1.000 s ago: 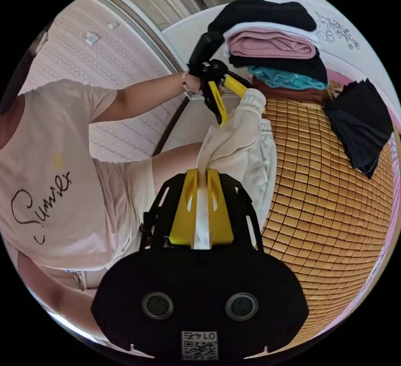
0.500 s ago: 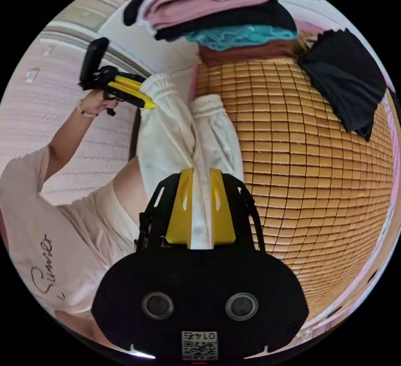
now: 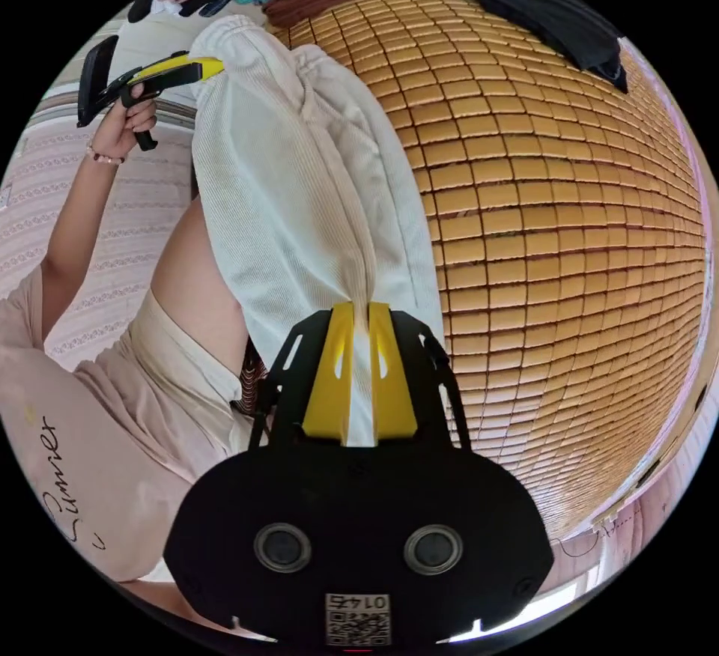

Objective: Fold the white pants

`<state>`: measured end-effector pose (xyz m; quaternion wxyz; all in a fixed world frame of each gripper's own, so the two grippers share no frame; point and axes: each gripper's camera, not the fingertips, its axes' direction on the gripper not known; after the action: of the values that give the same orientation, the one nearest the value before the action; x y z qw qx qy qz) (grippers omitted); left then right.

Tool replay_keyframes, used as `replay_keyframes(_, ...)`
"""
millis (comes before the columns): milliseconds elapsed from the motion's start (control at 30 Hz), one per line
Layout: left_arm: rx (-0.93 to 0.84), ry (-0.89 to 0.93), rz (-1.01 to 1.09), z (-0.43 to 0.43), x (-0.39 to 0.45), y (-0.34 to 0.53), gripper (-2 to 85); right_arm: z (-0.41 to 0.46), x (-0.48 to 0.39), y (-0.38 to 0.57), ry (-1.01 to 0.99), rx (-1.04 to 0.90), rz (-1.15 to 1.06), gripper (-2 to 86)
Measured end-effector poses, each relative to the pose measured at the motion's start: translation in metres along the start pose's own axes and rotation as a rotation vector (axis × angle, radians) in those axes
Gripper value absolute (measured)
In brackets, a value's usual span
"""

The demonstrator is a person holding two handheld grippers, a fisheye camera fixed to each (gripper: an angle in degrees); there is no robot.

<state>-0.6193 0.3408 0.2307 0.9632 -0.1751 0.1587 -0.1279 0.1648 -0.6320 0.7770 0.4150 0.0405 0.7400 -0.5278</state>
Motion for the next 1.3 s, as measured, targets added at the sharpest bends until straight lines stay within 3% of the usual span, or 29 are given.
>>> replay_keyframes(100,-0.004,-0.088,-0.055,0.01,0.001,-0.013,7.3,-0.02,0.013,-0.002,0.076,0.102,0.075,4.1)
replay_keyframes(200,-0.124,-0.233,-0.117,0.046,-0.005,-0.018,11.1,0.011,0.043,-0.015,0.121,0.057,0.225,4.3)
replay_keyframes(300,-0.075,-0.16,-0.219,0.027,-0.018,-0.009,11.7,0.02,0.053,-0.001,0.115,0.089,0.317,2.7)
replay_keyframes(433,0.061,-0.27,-0.267,-0.025,-0.02,0.035,8.8,0.017,0.024,0.049,0.154,0.235,0.247,0.6)
replay_keyframes(500,0.107,-0.203,-0.309,-0.03,-0.024,0.057,10.0,0.038,0.006,0.078,0.274,0.218,0.289,-0.1)
replay_keyframes(667,0.15,0.13,-0.616,0.025,-0.049,0.099,18.0,0.104,-0.005,0.094,0.229,0.078,0.343,-0.4)
replay_keyframes(867,0.021,0.296,-0.772,0.079,-0.053,0.083,11.9,0.114,0.005,0.073,0.204,0.011,0.436,-0.5)
replay_keyframes(1033,0.062,0.215,-0.5,0.047,0.0,0.039,6.7,0.109,0.013,0.074,0.146,0.027,0.488,-0.5)
replay_keyframes(1167,0.195,0.254,-0.262,0.037,0.054,-0.029,6.1,0.095,0.024,0.087,0.249,0.025,0.553,-0.5)
replay_keyframes(1300,0.254,0.201,-0.327,0.056,0.045,-0.062,6.5,0.081,0.042,0.091,0.298,0.027,0.589,-0.5)
